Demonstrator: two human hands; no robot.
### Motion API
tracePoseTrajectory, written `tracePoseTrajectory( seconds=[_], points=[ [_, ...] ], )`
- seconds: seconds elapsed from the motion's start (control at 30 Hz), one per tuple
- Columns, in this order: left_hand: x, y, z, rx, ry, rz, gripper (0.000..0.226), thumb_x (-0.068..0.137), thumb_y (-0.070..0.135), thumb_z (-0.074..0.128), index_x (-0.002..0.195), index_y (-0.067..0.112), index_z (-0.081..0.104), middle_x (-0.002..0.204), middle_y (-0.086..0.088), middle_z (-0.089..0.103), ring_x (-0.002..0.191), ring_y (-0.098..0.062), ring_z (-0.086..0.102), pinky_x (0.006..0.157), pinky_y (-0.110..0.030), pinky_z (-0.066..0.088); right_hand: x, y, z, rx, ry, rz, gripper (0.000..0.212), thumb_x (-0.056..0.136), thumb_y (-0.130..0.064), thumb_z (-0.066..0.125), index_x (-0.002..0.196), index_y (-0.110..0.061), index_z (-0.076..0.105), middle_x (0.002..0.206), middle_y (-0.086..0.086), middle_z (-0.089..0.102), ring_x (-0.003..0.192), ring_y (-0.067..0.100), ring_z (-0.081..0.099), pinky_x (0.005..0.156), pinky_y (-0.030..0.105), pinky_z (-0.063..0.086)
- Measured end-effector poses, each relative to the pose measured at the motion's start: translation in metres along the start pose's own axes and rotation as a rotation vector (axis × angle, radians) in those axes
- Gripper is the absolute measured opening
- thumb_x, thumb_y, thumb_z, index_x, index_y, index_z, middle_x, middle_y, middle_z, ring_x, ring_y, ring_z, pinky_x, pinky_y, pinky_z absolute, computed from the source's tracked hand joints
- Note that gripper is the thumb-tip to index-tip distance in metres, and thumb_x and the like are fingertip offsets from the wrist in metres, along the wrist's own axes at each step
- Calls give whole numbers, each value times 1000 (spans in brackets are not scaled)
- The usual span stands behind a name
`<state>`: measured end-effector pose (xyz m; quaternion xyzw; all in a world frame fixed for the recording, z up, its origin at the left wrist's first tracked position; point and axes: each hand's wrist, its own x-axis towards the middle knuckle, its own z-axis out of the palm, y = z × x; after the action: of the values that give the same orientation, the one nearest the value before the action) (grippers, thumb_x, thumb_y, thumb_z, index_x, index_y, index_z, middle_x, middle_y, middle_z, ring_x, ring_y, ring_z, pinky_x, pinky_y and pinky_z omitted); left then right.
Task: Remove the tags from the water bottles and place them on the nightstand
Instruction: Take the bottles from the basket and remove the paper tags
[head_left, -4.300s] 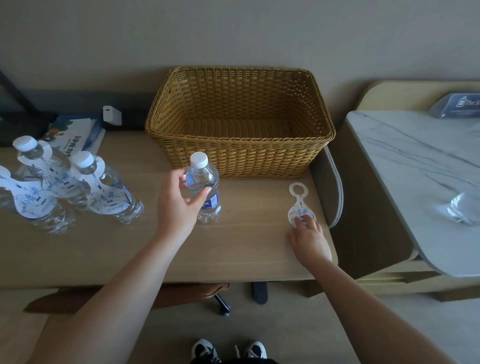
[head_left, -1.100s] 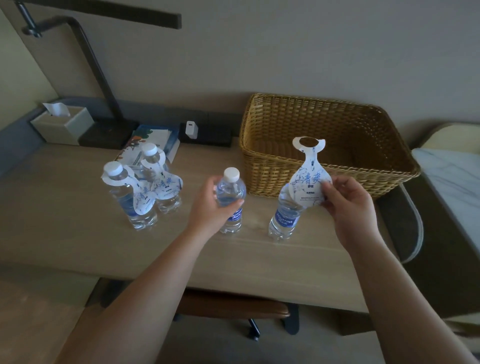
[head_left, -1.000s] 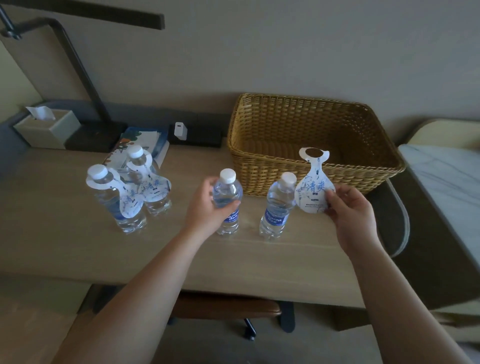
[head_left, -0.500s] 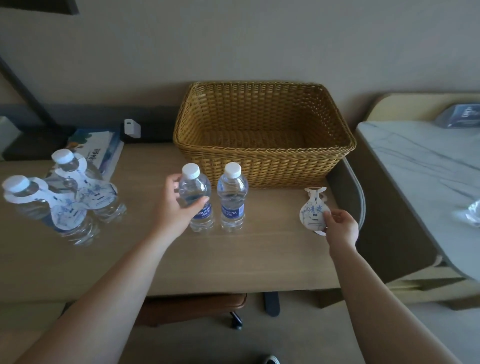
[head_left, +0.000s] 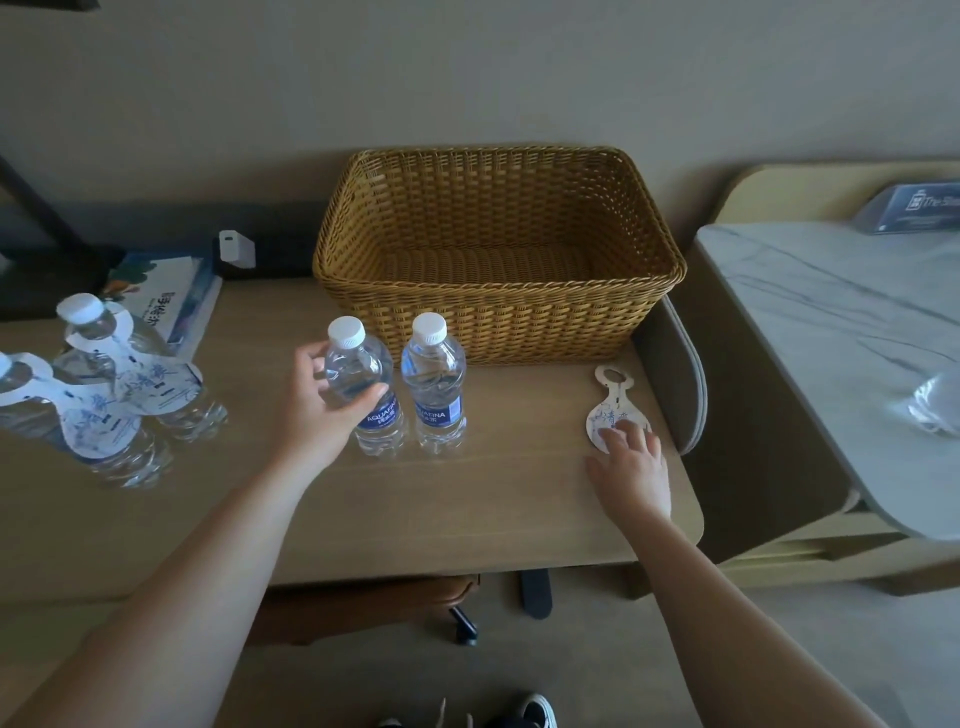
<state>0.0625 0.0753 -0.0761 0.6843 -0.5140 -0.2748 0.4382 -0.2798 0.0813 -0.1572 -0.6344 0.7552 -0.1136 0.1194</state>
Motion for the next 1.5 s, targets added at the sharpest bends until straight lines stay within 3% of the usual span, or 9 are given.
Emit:
tracePoseTrajectory(
  seconds=[0.13,0.27,0.37,0.6,0.8,0.93,1.17,1.37,1.5],
  points=[
    [-2,3,0,1,3,-2,64,73,35,80,117,43,35,115,17,51,98,4,53,72,-13,36,0,1,-1,10,-100,18,50,92,-36,48,139,-20,45,147,3,37,135,25,27,111,39,26],
    [-7,5,1,9,6,-1,63,75,42,77,121,47,35,113,24,50,94,15,50,70,-11,34,-4,-6,-7,21,-32,-35,53,94,-38,50,142,-16,42,153,5,33,140,26,25,114,41,27],
    [-10,4,2,7,3,-2,69,76,47,74,131,46,33,123,22,48,101,5,50,70,-13,34,-15,-24,-11,88,15,-122,52,94,-35,53,141,-15,43,150,5,37,138,25,28,110,42,33],
    [-16,-8,-16,38,-38,-22,89,76,50,72,148,32,23,138,7,48,126,-9,46,99,-38,44,-51,-102,-21,256,124,-446,40,89,-21,62,127,-10,59,128,5,57,120,24,47,100,35,40],
    [-39,-27,-65,177,79,51,54,82,35,71,131,25,51,129,9,57,117,-8,53,91,-24,41,-82,-183,-25,377,54,-668,35,87,-19,63,121,-13,60,121,2,60,109,21,56,86,31,49],
    [-50,-36,-104,189,214,105,44,83,23,73,124,16,57,120,3,63,112,-12,58,89,-29,47,-90,-238,-16,409,-62,-766,35,89,-20,61,124,-14,58,123,1,58,109,21,57,87,32,47],
    [-51,-58,-166,189,425,93,37,82,16,73,116,11,60,110,-1,64,99,-15,59,82,-23,45,-80,-327,13,476,-217,-712,41,88,-24,62,128,-16,55,124,2,53,107,17,56,85,23,41],
    [-43,-71,-198,164,542,70,55,79,15,74,127,16,48,117,8,41,107,-2,42,79,5,30,-50,-402,26,540,-240,-601,55,85,-31,66,133,-14,47,127,5,49,110,17,52,80,22,35],
    [-21,-78,-212,100,490,-47,62,82,22,72,136,16,42,126,3,43,116,-8,44,89,-11,37,-37,-444,32,608,-242,-538,74,80,-44,70,140,-15,38,138,4,42,120,18,48,84,24,35]
  ],
)
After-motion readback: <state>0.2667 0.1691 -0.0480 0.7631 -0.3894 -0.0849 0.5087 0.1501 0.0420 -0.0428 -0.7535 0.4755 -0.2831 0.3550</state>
